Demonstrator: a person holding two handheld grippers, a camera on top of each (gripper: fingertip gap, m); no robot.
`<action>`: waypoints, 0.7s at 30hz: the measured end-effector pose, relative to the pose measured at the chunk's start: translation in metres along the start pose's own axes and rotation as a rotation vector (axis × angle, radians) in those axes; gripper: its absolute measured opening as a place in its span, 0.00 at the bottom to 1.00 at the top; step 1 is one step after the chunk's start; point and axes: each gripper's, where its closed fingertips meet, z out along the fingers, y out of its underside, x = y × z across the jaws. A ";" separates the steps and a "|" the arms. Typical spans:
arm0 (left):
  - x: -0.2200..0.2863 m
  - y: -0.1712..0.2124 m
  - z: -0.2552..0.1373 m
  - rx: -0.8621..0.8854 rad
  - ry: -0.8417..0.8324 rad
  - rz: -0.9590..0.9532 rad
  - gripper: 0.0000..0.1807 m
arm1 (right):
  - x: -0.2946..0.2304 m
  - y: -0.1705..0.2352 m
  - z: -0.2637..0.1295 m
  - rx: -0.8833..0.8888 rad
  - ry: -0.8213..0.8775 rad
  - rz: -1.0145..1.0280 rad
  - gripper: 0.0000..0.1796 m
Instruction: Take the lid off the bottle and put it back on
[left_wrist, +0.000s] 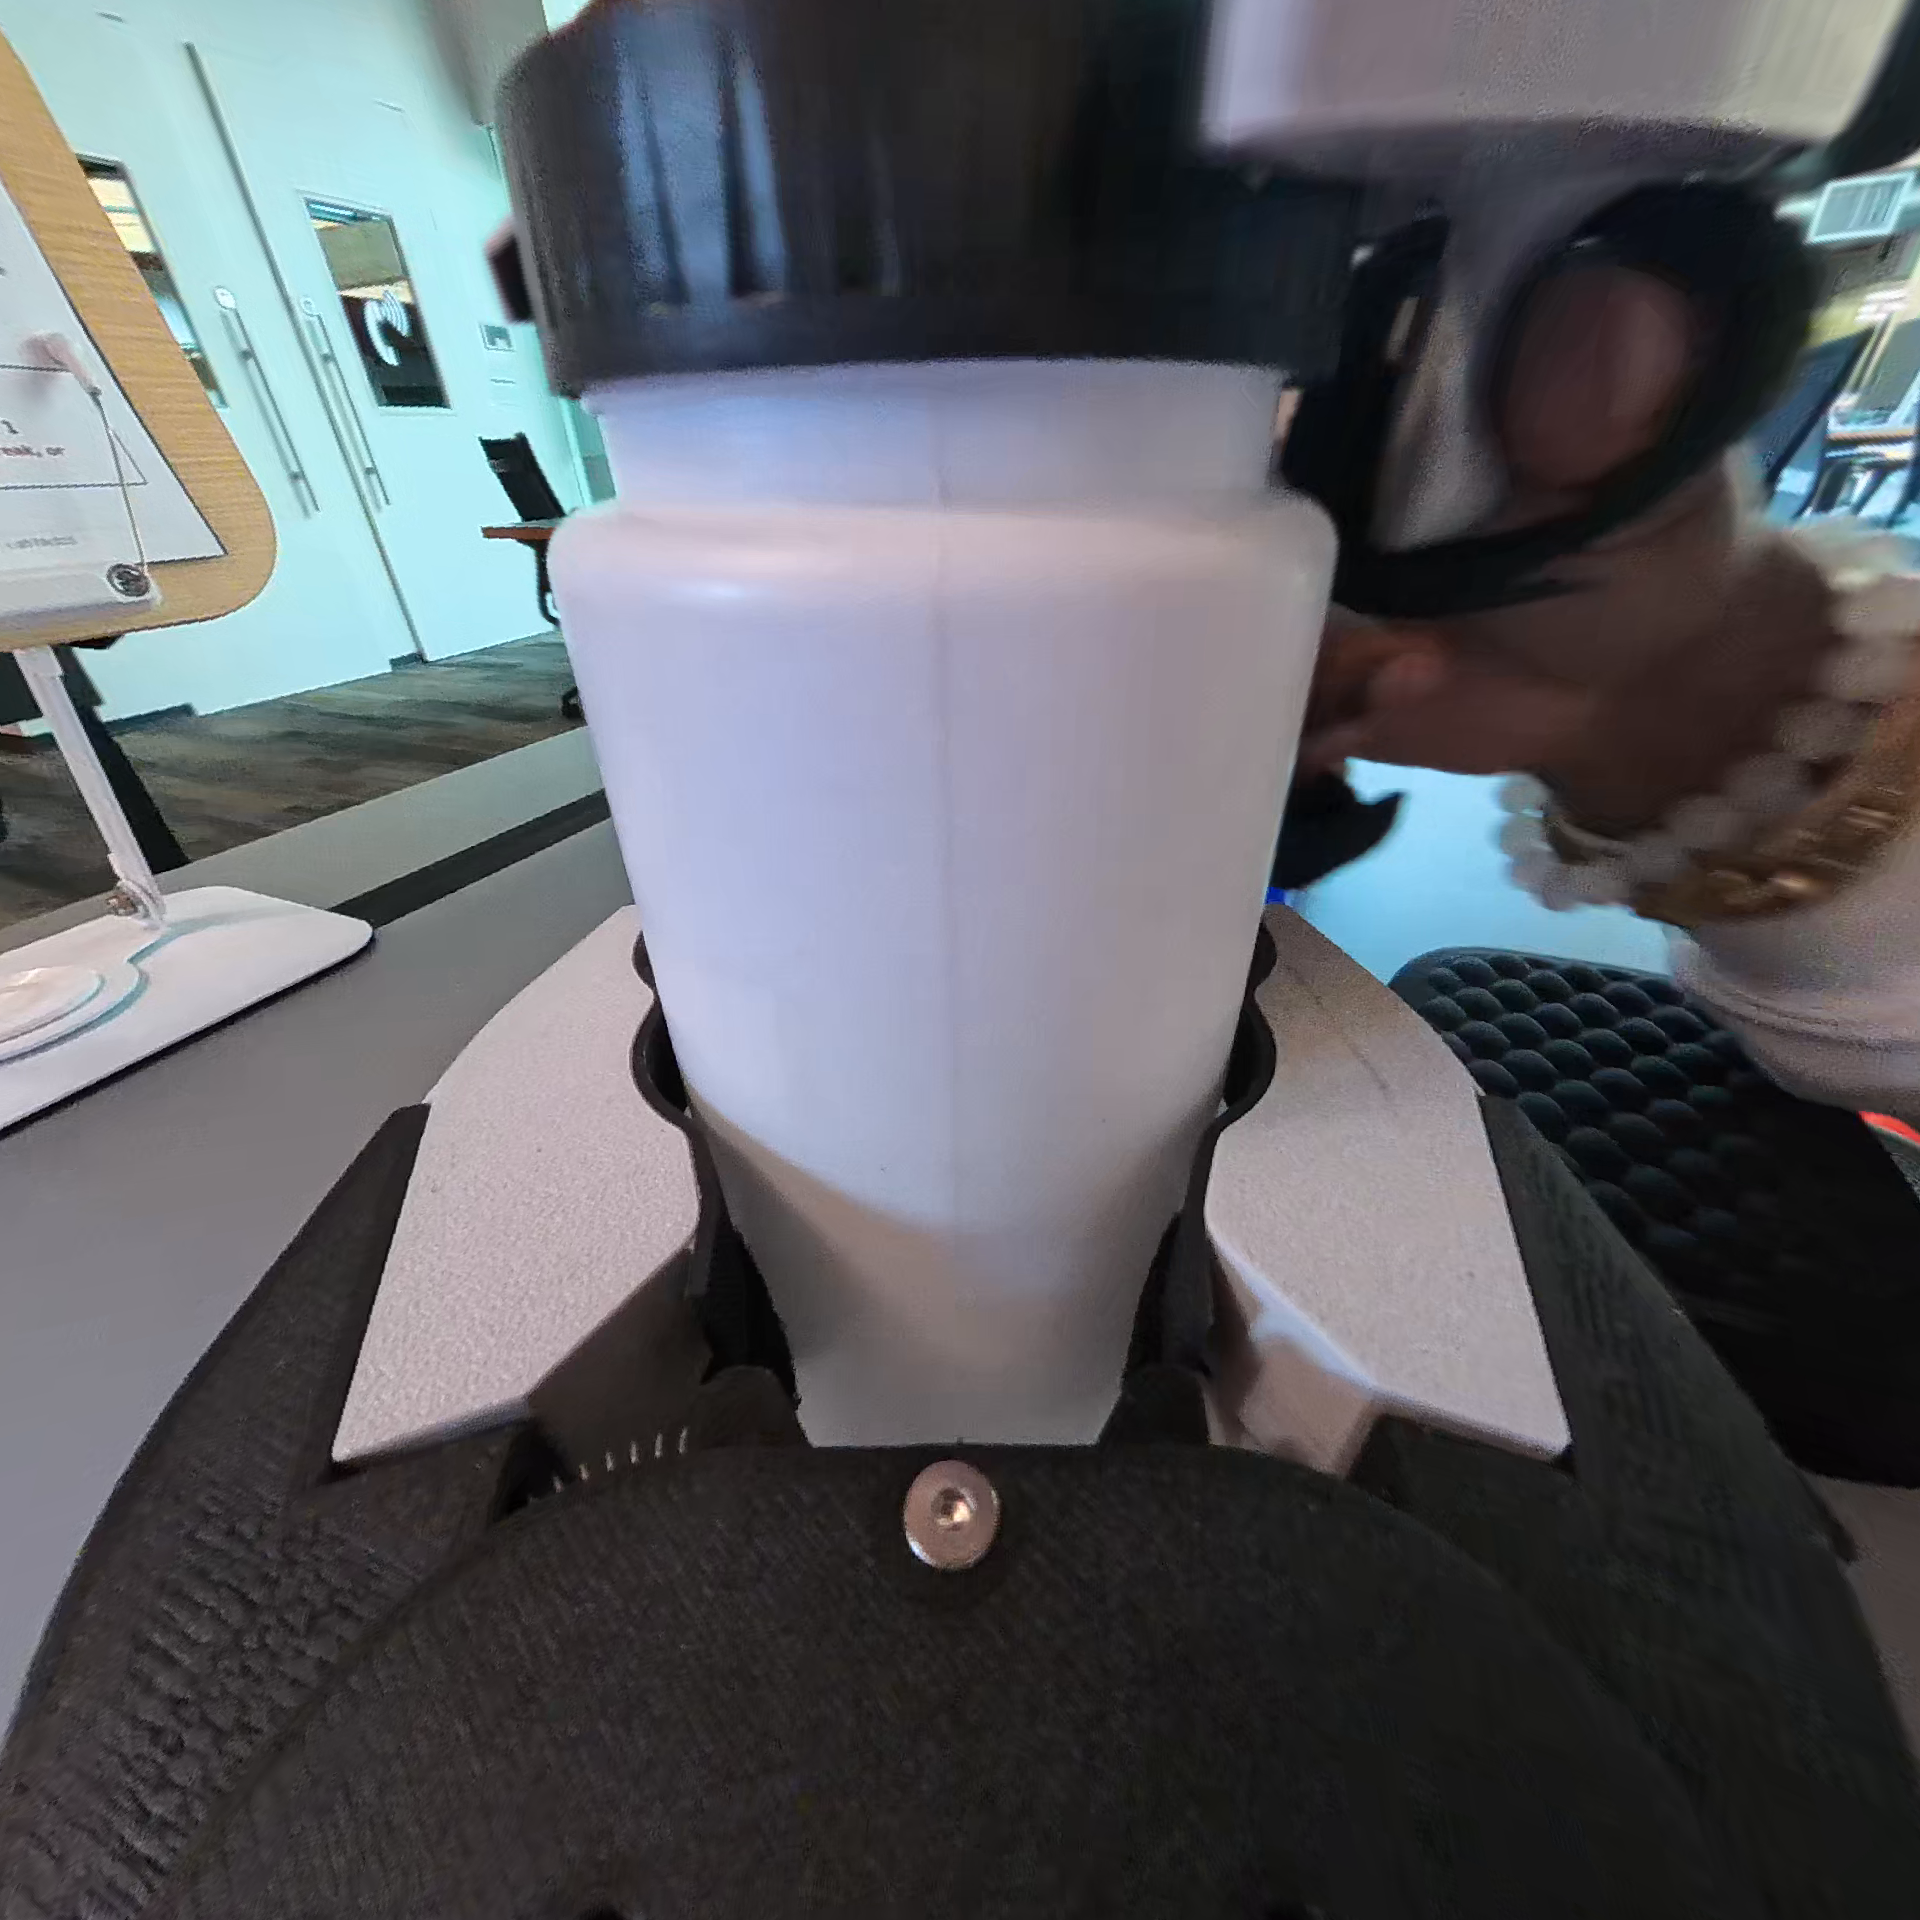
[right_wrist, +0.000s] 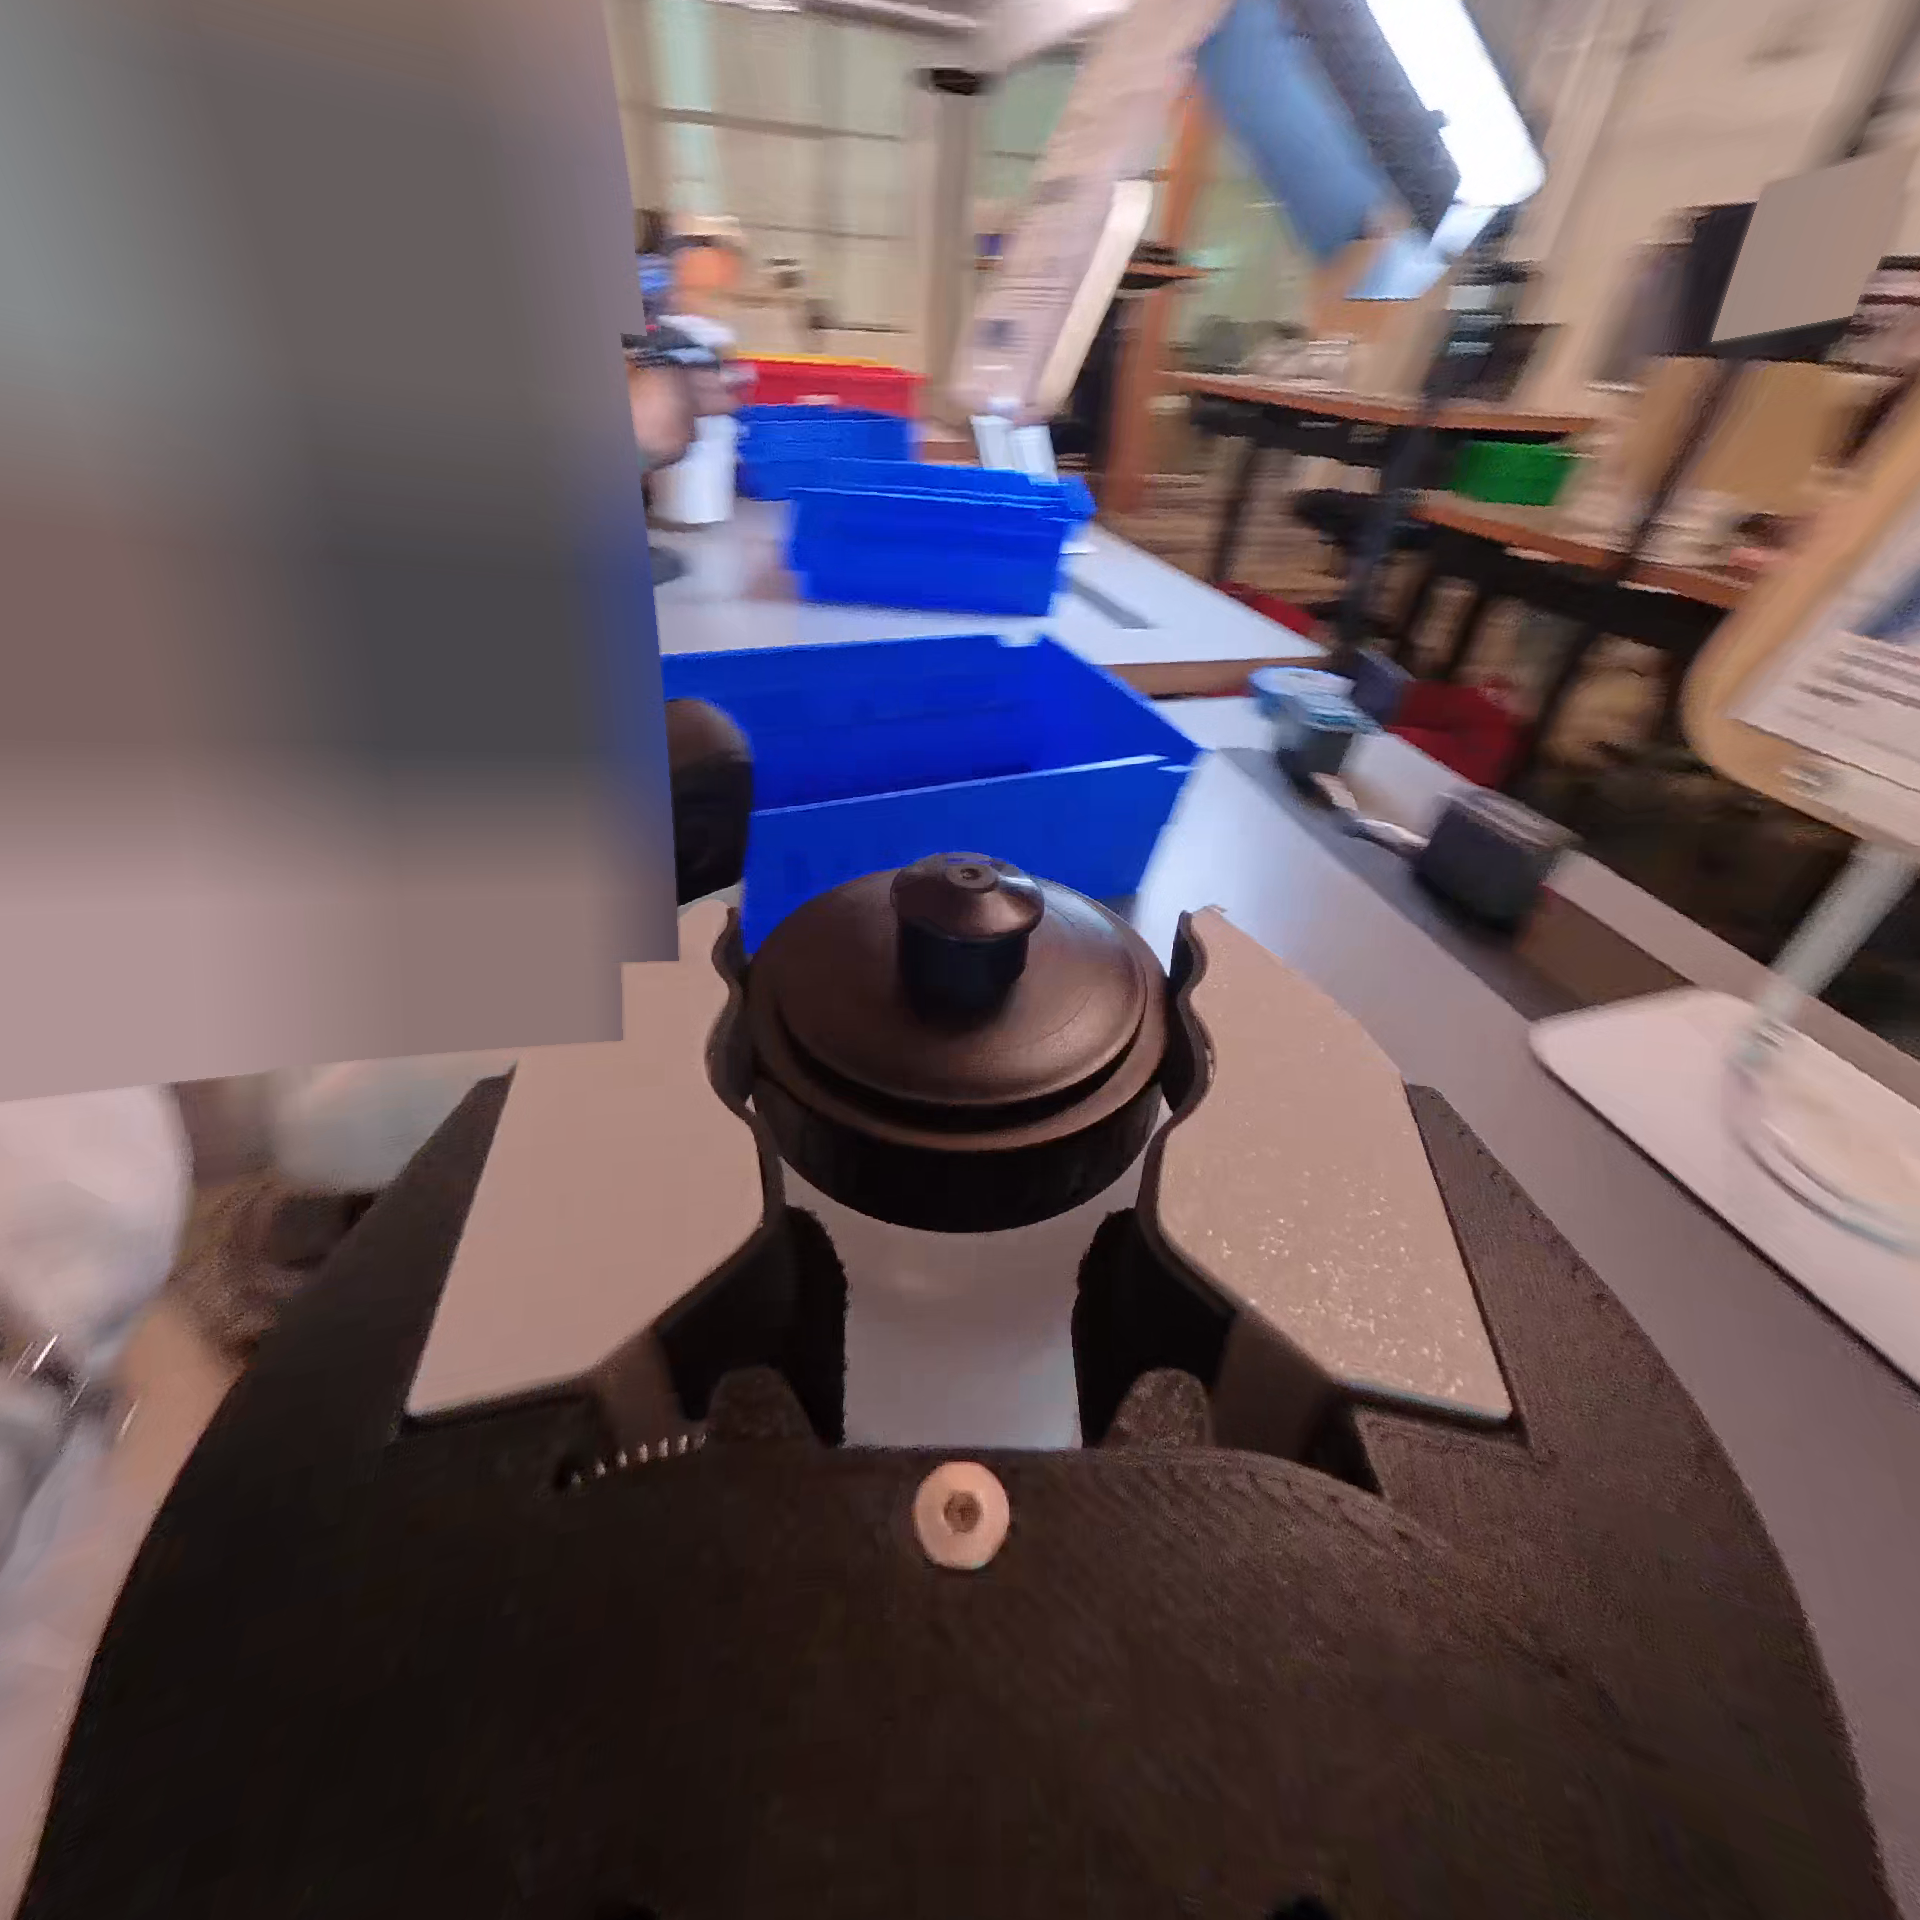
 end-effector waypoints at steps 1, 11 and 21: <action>0.001 0.000 0.000 -0.001 0.003 0.005 0.57 | 0.003 0.000 -0.002 0.000 0.110 0.016 0.43; 0.005 0.000 0.000 0.001 0.062 -0.019 0.57 | -0.023 0.001 -0.004 -0.077 -0.237 -0.122 0.61; 0.004 0.001 0.002 -0.009 0.029 -0.017 0.57 | -0.013 -0.007 -0.005 0.091 -0.201 -0.032 0.48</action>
